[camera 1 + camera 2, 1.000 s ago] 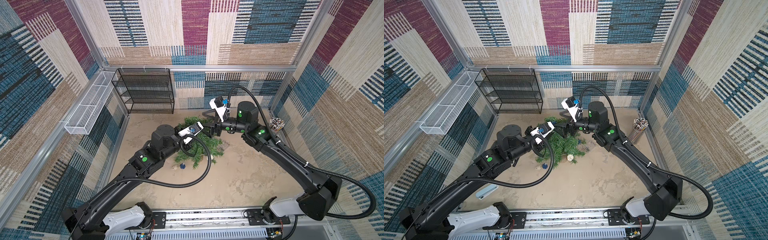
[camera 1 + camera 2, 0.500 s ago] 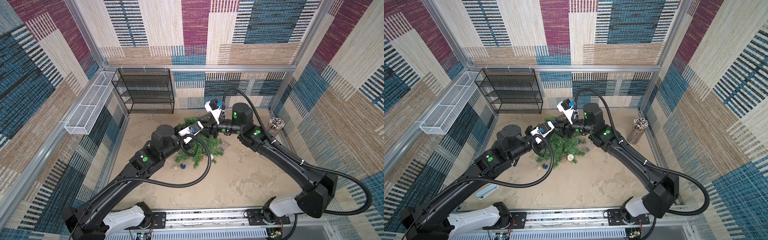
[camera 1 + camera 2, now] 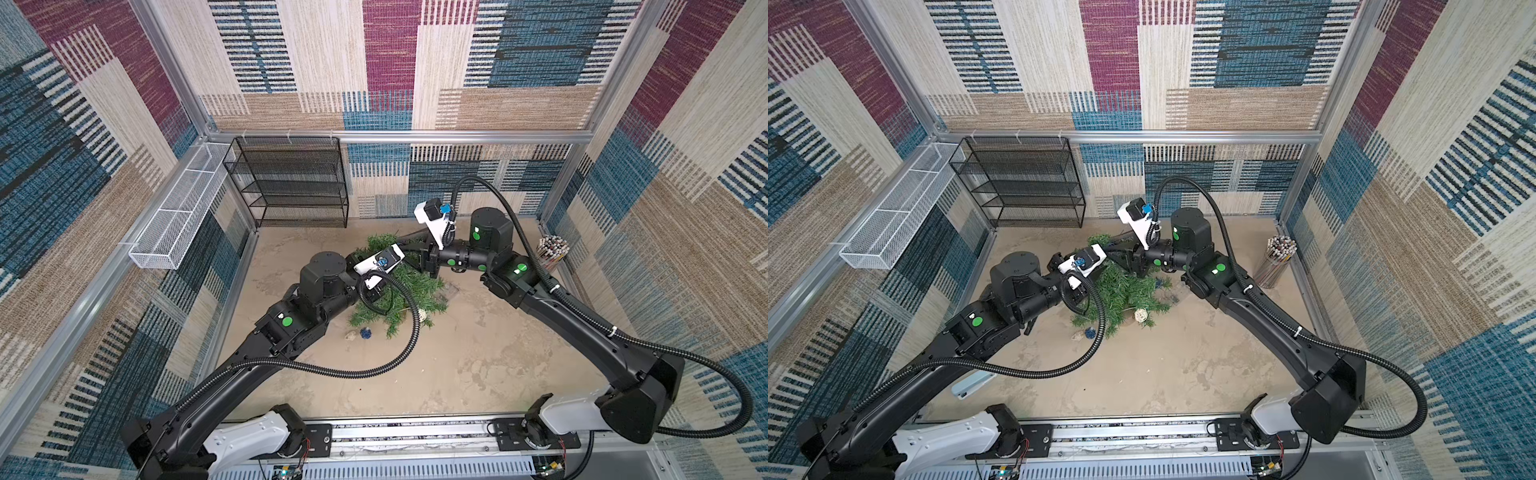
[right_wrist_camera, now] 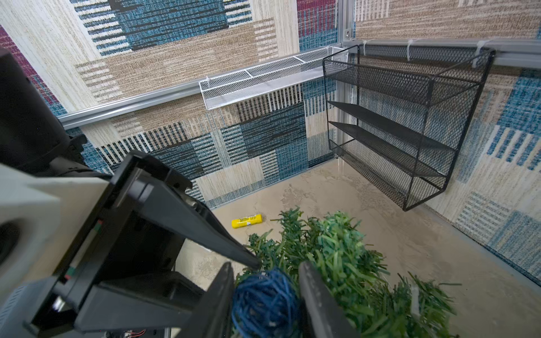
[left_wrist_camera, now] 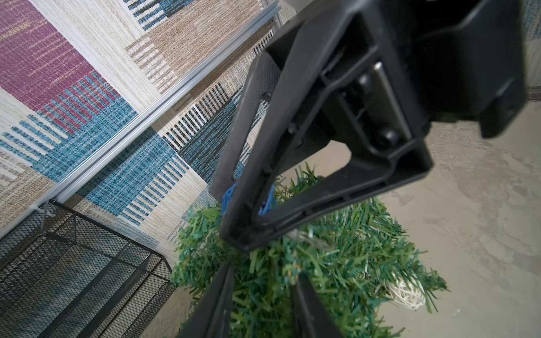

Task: Remove string lights from the small christmas tree
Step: Remove the light string from the Christmas tree.

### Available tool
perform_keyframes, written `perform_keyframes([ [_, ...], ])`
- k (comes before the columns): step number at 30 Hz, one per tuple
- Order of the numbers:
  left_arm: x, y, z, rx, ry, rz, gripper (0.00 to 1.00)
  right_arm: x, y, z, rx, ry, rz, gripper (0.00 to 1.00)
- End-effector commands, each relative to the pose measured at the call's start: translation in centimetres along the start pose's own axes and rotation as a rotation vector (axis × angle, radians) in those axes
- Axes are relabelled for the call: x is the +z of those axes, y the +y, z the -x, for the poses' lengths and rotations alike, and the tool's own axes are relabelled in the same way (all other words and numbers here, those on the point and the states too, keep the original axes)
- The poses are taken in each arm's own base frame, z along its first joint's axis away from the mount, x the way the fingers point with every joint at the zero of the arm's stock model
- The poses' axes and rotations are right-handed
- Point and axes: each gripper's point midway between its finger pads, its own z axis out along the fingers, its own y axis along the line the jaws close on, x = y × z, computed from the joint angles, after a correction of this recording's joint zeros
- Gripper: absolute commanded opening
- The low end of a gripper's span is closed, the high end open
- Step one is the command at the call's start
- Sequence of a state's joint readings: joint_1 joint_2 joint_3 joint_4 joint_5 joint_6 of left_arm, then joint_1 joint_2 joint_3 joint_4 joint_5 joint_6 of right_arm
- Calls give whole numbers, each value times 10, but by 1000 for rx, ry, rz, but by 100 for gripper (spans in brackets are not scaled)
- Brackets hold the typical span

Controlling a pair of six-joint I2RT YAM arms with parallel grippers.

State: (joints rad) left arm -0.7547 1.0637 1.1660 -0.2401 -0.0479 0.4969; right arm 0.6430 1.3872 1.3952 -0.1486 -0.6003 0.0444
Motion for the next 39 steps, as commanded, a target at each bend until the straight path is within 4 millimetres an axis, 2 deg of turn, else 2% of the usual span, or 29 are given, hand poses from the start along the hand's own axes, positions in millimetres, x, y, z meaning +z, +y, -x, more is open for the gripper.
perform_keyframes([
  [1,-5,4,-2,-26,2,28,42,-4,2,14,-23,-53,-13,38],
  [6,-11,9,-7,-41,21,57,49,-11,6,19,-26,-80,-20,36],
  [10,-14,15,-14,-51,56,100,59,-16,10,21,-32,-90,-34,36],
  [18,-24,32,-21,-80,99,198,64,-34,8,21,-42,-104,-99,36],
  [26,-34,42,-14,-133,80,233,66,-58,-20,15,11,-122,-185,36],
  [31,-38,42,-11,-152,84,224,69,-70,-40,23,18,-146,-222,36],
  [36,-41,46,-12,-150,93,244,70,-71,-59,33,20,-165,-237,36],
  [39,-41,46,-9,-147,84,239,70,-66,-60,39,20,-174,-217,36],
])
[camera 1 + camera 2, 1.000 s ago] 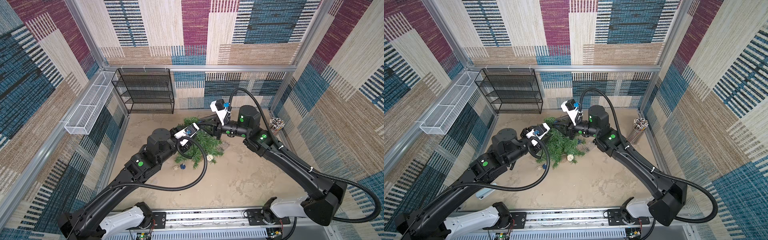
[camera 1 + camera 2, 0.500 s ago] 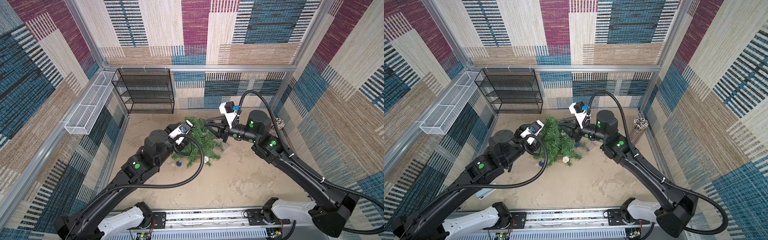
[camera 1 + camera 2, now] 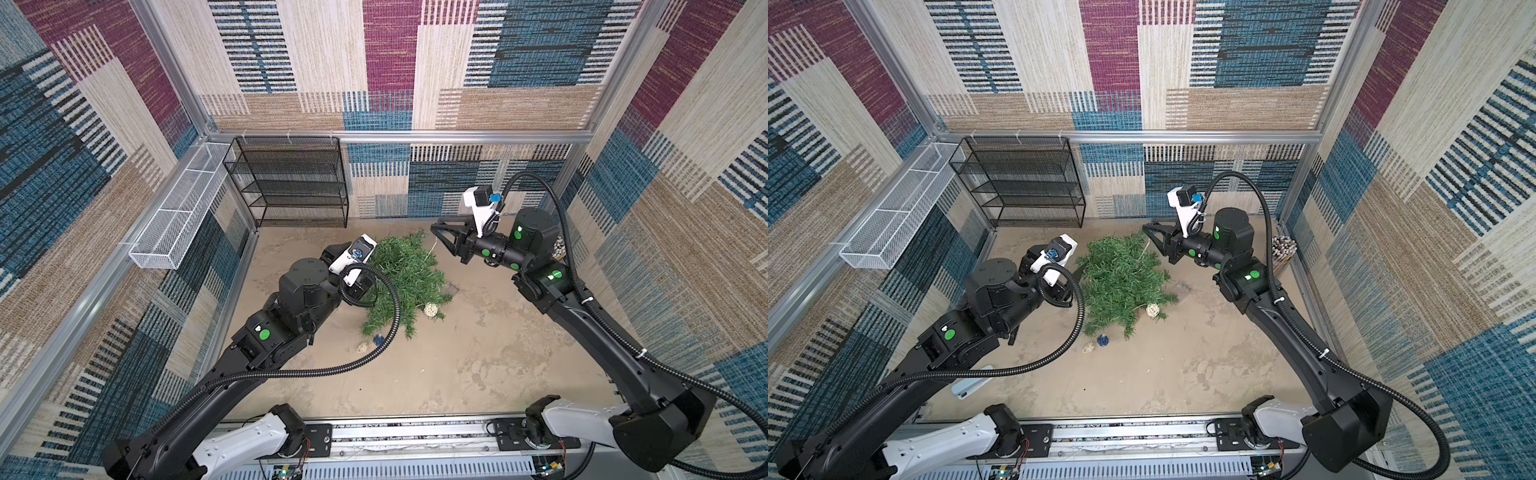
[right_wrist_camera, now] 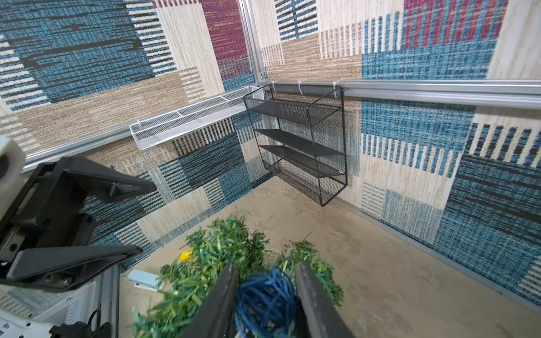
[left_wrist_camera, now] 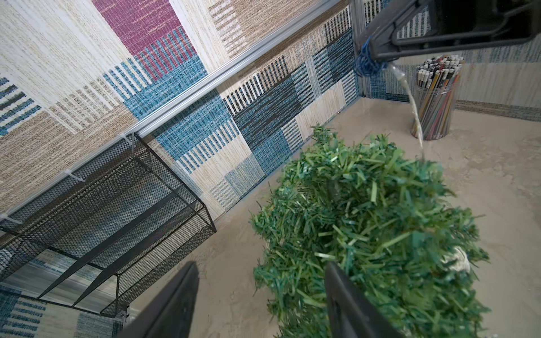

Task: Remove string lights from the small christmas tree
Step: Remove the light string from the Christmas tree.

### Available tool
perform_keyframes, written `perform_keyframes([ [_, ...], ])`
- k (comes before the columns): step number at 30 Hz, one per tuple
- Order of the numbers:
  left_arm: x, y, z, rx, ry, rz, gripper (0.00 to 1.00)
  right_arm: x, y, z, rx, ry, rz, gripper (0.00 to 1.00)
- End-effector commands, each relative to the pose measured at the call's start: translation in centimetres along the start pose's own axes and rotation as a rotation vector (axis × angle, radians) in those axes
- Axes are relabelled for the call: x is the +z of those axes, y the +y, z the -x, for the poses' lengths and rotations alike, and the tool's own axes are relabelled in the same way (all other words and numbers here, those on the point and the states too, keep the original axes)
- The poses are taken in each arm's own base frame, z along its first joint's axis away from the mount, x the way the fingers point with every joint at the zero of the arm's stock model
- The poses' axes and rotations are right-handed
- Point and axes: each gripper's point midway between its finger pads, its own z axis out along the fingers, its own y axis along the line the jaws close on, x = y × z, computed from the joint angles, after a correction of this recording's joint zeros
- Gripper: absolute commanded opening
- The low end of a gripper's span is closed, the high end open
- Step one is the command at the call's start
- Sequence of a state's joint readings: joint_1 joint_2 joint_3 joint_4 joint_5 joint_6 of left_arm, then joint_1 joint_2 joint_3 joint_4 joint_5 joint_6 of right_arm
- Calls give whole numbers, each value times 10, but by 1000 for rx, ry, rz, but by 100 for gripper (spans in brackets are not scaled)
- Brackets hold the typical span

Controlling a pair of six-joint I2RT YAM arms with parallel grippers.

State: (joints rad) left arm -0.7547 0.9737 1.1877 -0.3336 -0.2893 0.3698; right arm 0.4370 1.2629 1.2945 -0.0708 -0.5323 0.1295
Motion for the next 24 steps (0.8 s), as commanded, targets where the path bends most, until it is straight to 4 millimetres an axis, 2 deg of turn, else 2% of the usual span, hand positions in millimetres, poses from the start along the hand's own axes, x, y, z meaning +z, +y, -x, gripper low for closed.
perform_keyframes([
  [1,-2,2,2,-16,0,6,70,4,9,17,-16,-49,57,36],
  [8,4,-5,1,-14,1,-25,70,13,39,18,-40,-48,123,36],
  [13,6,-9,-3,-22,0,-36,71,10,55,8,-45,-24,113,36],
  [17,5,-9,-6,-22,10,-34,71,-4,46,-5,-39,-14,50,36],
  [20,5,-10,-8,-18,18,-39,71,-20,31,-16,-17,-9,-13,36],
  [24,9,-13,-10,-23,27,-47,71,-35,19,-29,5,-2,-53,36],
])
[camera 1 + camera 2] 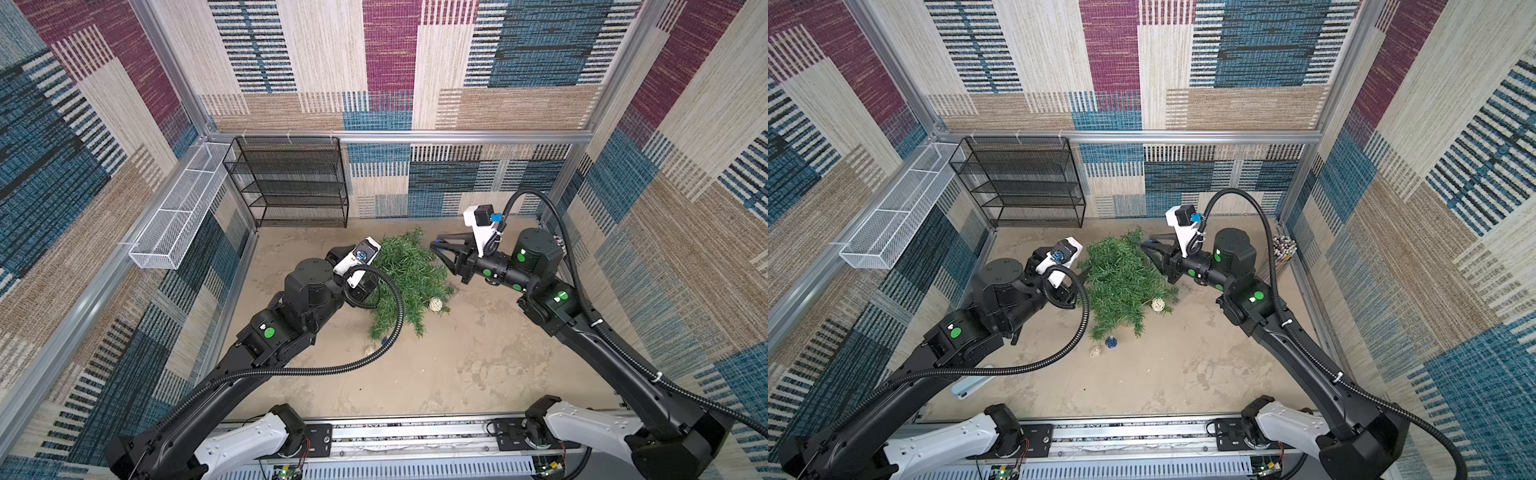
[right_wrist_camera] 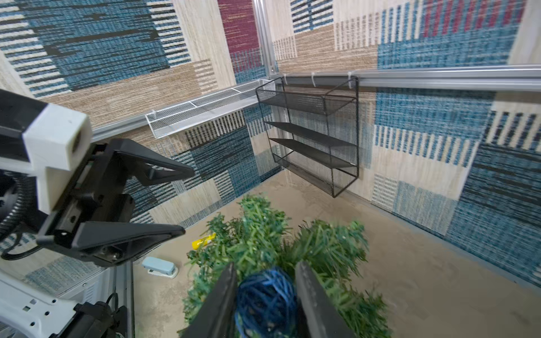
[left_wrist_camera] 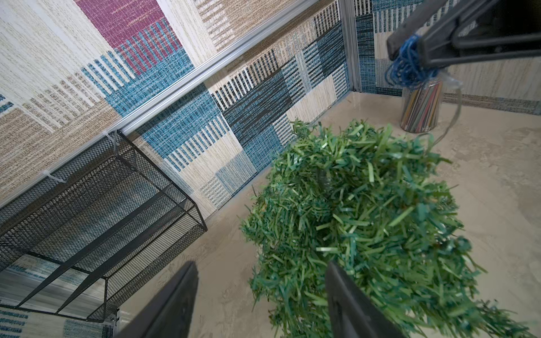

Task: Remove string lights from the small christmas tree
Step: Remove the light string from the Christmas tree.

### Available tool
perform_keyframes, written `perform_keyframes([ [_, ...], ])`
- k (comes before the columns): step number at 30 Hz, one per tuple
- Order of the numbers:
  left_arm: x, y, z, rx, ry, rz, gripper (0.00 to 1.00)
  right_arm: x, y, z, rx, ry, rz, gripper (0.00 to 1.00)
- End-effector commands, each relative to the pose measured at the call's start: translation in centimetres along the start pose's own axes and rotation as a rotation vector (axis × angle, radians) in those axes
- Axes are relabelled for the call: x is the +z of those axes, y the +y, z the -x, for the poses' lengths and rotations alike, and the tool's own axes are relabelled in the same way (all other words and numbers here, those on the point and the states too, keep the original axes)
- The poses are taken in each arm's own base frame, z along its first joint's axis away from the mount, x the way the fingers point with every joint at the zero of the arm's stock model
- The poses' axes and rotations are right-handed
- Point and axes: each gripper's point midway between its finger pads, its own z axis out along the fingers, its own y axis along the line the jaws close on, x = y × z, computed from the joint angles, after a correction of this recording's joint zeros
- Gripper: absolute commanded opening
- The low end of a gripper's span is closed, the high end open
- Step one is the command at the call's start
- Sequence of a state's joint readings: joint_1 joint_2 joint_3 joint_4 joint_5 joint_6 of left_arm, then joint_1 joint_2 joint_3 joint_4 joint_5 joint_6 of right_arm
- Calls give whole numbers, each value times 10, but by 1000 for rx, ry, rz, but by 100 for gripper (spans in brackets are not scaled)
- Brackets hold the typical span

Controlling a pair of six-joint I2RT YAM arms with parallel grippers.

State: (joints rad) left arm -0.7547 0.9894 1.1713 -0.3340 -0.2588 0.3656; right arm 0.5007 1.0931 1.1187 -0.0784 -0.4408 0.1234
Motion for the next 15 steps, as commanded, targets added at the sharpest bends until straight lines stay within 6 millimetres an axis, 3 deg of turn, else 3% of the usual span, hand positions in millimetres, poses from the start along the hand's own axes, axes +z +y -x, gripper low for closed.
perform_keyframes([
  [1,2,-3,-1,-32,8,-12,71,-9,-4,-5,10,-4,-27,36],
  [9,5,-8,-2,-36,13,-39,71,-20,21,-34,16,77,5,36],
  [15,3,-12,4,-41,-13,-70,71,-24,64,-16,0,32,80,35],
])
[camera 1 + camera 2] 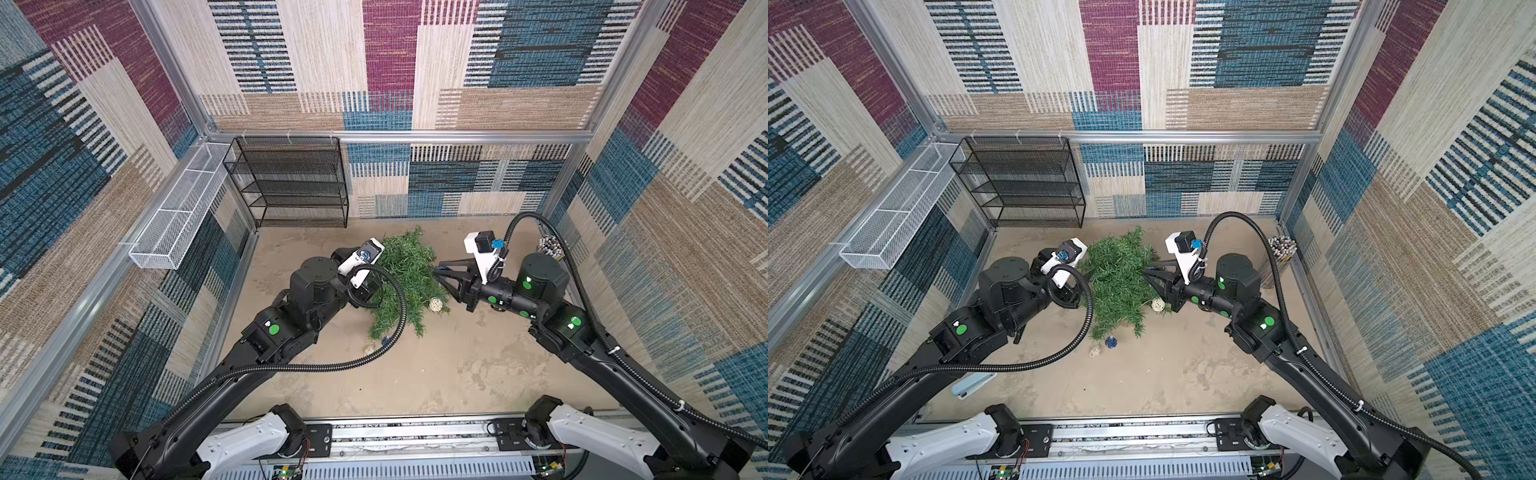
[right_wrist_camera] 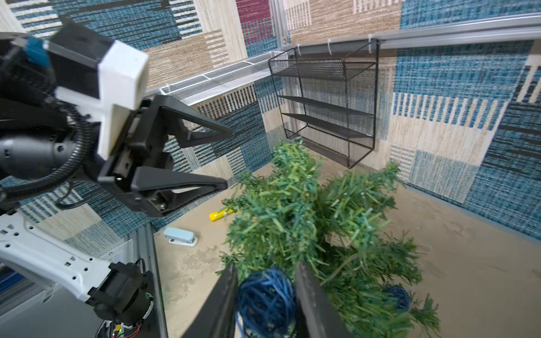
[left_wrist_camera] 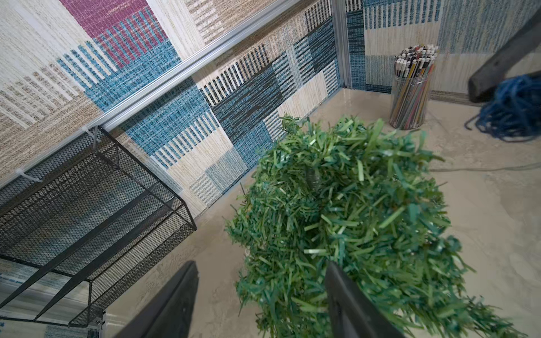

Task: Remove string lights from the small christmas tree
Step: Remove the light string from the Christmas tree.

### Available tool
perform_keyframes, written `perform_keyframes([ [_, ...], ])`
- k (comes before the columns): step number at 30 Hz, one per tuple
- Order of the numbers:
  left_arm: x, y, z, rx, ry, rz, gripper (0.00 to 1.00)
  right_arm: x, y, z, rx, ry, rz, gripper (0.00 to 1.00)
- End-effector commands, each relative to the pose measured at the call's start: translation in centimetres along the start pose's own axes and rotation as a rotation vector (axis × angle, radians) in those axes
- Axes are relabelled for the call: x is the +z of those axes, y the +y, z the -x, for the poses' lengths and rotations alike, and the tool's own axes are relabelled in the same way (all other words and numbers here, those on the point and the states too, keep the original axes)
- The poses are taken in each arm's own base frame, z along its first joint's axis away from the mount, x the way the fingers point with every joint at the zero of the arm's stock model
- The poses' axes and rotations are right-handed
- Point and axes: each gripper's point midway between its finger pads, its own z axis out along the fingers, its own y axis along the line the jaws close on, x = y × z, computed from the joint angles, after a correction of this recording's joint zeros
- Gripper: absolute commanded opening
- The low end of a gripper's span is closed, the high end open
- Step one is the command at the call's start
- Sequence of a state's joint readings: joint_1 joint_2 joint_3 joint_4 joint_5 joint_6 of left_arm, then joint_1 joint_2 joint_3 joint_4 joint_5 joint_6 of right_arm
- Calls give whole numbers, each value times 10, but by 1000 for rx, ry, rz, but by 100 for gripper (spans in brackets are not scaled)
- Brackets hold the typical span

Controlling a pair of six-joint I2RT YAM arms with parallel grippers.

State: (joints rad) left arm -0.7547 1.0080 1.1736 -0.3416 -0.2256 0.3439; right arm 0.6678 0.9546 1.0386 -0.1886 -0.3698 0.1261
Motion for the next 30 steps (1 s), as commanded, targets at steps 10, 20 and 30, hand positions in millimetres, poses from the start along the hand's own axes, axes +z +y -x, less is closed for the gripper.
perform_keyframes([
  [10,-5,-13,17,-31,-70,-94,71,23,72,42,-67,-54,115,35],
  [20,-10,-15,14,-33,-77,-102,71,17,43,29,-57,-40,-19,36],
  [30,-7,-18,10,-34,-69,-109,71,-44,-1,9,5,-60,-203,35],
])
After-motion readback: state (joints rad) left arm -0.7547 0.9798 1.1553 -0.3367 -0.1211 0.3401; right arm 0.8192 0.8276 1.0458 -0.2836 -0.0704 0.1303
